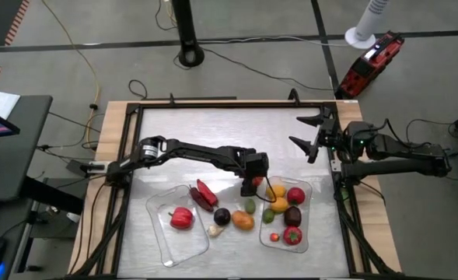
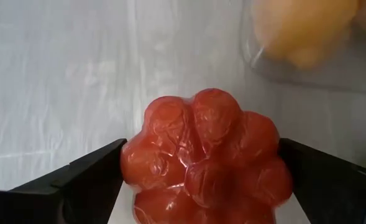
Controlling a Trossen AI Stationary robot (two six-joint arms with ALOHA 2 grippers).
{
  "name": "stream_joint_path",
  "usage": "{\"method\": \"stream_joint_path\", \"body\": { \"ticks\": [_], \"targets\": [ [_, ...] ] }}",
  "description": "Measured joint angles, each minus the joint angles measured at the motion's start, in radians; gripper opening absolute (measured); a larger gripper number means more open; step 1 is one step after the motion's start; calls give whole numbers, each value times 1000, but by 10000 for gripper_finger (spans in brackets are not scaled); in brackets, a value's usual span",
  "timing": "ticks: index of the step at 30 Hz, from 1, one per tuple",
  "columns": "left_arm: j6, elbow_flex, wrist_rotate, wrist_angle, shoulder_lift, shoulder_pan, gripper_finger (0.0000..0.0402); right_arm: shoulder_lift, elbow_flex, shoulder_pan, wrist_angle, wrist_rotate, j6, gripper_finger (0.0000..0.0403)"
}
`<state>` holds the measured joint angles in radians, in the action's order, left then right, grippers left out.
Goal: Sort produce into baskets
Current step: Put the pumpkin into the left transparent bin
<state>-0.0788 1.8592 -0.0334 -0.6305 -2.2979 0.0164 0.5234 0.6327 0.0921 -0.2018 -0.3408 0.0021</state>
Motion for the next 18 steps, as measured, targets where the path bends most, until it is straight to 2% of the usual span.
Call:
{"method": "stream_joint_path", "body": {
  "ticks": [5, 10, 13, 18],
  "targets": [
    [9, 2, -28, -6, -8, -1, 385, 0, 0, 2, -2, 0, -3, 386],
    [10, 2, -31, -36, 1, 0, 340, 0, 0, 2, -3, 0, -3, 386],
    [39, 42, 27, -198, 24, 0, 321, 0, 0, 2, -7, 0, -3, 386],
    [116, 112, 120, -470, 130, -44, 329, 0, 0, 2, -14, 0, -3, 386]
  ]
}}
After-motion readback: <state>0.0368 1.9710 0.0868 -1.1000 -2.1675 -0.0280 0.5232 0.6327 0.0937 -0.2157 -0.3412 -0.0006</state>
